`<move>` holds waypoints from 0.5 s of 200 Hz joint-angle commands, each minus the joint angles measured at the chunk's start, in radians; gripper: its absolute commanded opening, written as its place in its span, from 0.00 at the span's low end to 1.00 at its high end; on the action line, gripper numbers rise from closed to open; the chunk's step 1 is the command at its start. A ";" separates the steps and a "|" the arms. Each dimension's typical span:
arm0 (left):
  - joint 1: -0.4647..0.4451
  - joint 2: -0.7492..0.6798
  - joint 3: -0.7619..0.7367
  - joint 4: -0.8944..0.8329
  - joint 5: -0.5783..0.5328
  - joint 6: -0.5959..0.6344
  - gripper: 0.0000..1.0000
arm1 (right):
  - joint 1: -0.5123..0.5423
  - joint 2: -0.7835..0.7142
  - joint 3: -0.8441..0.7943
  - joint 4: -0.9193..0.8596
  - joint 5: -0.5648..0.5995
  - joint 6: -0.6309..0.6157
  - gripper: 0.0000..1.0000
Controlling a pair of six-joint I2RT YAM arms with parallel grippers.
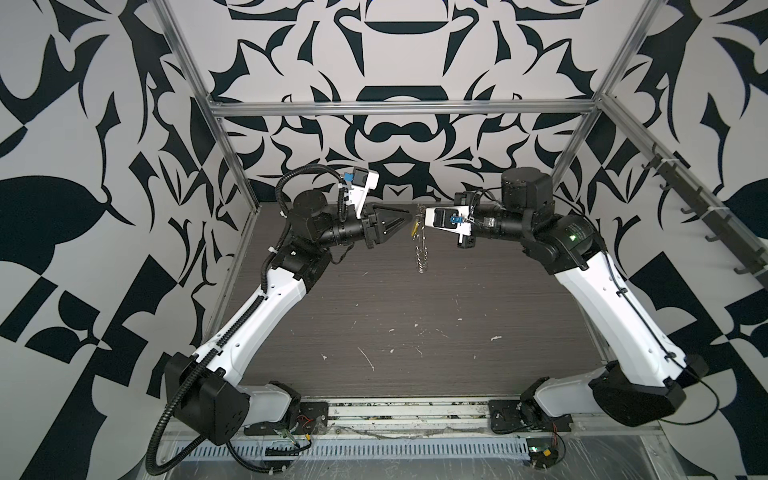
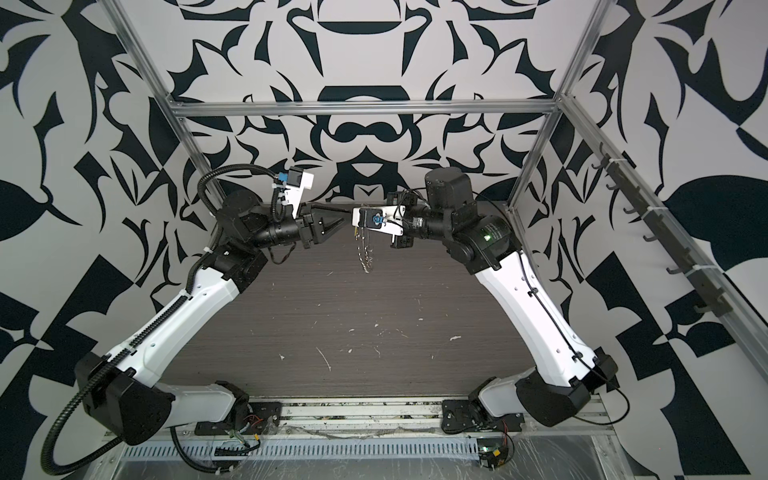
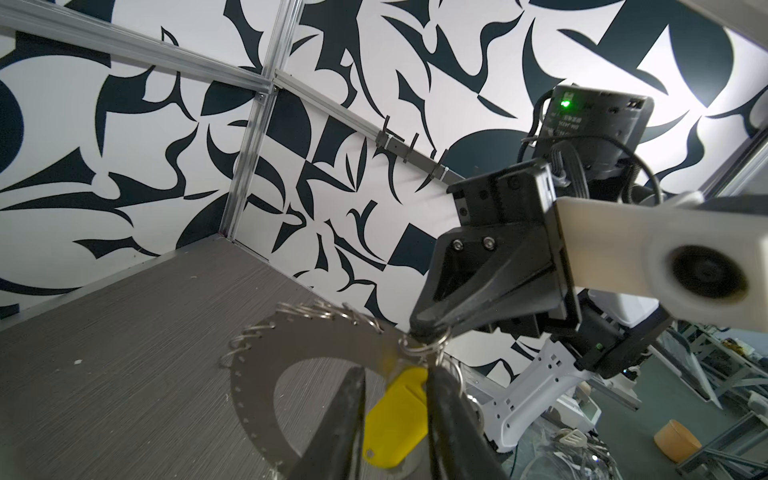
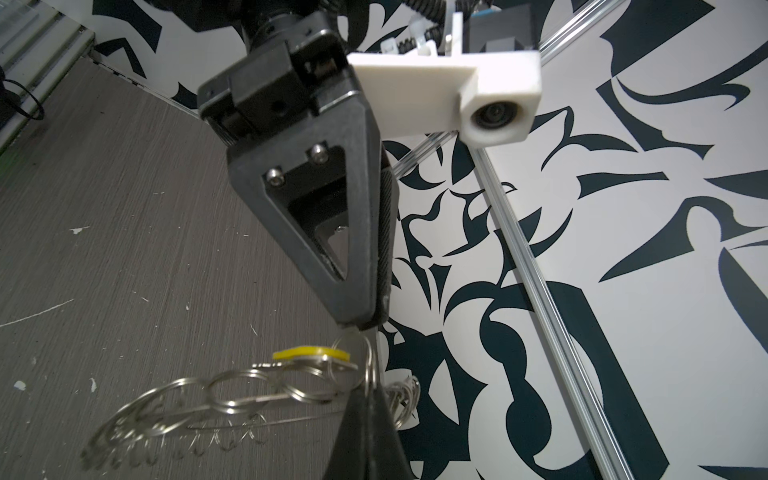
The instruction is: Remove the keys from the keyring
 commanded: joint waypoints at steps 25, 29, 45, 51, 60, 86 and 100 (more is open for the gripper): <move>0.004 0.002 0.037 0.076 0.073 -0.100 0.26 | 0.005 -0.022 0.009 0.069 0.005 -0.005 0.00; 0.005 0.001 0.034 0.077 0.073 -0.100 0.25 | 0.005 -0.022 0.011 0.069 0.005 -0.003 0.00; 0.005 0.001 0.033 0.077 0.073 -0.105 0.24 | 0.005 -0.020 0.013 0.066 0.008 -0.004 0.00; 0.003 0.002 0.032 0.077 0.073 -0.107 0.23 | 0.005 -0.017 0.013 0.065 0.008 -0.003 0.00; 0.002 0.003 0.031 0.077 0.075 -0.111 0.22 | 0.005 -0.017 0.013 0.067 0.008 -0.004 0.00; -0.002 0.006 0.026 0.075 0.074 -0.113 0.21 | 0.007 -0.012 0.022 0.064 0.005 -0.003 0.00; -0.005 0.011 0.029 0.076 0.074 -0.111 0.20 | 0.009 -0.012 0.023 0.063 0.004 -0.003 0.00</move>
